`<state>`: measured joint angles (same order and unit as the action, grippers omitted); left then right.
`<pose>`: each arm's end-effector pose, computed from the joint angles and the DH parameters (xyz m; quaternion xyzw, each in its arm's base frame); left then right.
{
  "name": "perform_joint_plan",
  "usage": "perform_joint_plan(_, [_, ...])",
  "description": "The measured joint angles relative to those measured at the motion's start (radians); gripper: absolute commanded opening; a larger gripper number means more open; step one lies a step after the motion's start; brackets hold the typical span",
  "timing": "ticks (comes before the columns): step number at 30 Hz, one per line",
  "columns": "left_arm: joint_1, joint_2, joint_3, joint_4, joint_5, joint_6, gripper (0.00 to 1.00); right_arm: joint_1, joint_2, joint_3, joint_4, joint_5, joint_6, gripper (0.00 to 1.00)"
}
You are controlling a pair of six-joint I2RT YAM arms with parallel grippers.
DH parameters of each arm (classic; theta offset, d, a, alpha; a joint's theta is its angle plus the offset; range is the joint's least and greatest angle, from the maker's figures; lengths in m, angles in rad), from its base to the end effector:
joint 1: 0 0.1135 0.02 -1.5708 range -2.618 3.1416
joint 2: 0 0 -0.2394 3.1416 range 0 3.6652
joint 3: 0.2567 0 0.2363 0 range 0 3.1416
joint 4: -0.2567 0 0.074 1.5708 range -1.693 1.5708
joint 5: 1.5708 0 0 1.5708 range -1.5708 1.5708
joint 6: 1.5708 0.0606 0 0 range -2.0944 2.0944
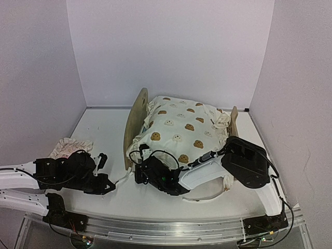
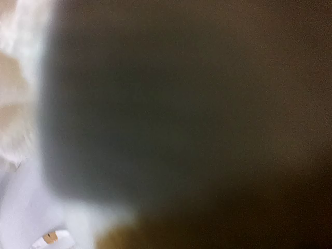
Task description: Set up the pet bed
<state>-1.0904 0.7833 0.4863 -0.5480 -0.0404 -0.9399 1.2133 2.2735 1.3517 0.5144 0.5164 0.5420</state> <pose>0.0834 -0.1548 0.1723 0.0631 0.9326 -0.2916 0.2033 0.1949 0.4364 0.1002 -0.1336 0.8090 0.2723 0.5036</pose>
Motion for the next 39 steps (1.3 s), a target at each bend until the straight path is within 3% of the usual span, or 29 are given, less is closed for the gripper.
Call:
perform_joint_plan(22, [0.000,0.372,-0.010,0.331,0.130,0.050,0.02,0.001,-0.142,-0.124,0.001,-0.054,0.042,0.00])
perform_joint_plan(24, [0.000,0.406,-0.010,0.357,0.137,0.051,0.07,0.001,-0.142,-0.131,0.000,-0.056,0.046,0.00])
perform_joint_plan(29, [0.000,0.456,-0.010,0.382,0.145,0.056,0.36,0.001,-0.142,-0.142,0.000,-0.060,0.054,0.00])
perform_joint_plan(35, [-0.002,0.435,0.017,0.282,0.099,0.051,0.65,0.001,-0.142,-0.143,0.000,-0.062,0.056,0.00])
perform_joint_plan(39, [-0.003,0.370,0.044,0.191,0.056,0.050,0.67,0.001,-0.142,-0.144,0.000,-0.062,0.056,0.00])
